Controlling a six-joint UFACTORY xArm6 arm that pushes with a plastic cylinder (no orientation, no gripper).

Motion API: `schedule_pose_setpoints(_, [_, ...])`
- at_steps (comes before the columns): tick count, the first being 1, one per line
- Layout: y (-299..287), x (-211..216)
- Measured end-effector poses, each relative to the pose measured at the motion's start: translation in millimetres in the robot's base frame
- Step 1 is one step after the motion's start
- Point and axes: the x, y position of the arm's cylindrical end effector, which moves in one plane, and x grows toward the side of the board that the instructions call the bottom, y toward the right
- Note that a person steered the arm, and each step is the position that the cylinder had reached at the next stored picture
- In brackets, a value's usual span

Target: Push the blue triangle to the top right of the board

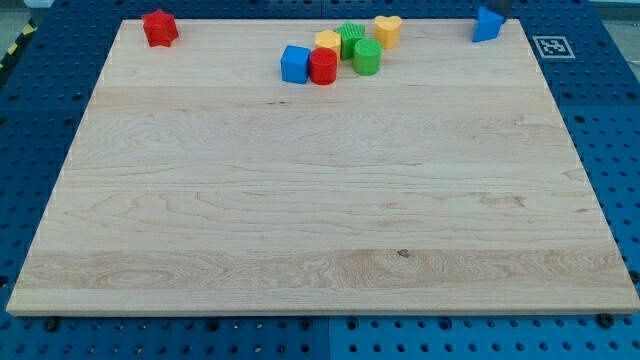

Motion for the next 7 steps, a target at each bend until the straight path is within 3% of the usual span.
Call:
schedule_pose_setpoints(3, [-83,0])
schedule_pose_setpoints(7, [-87,25])
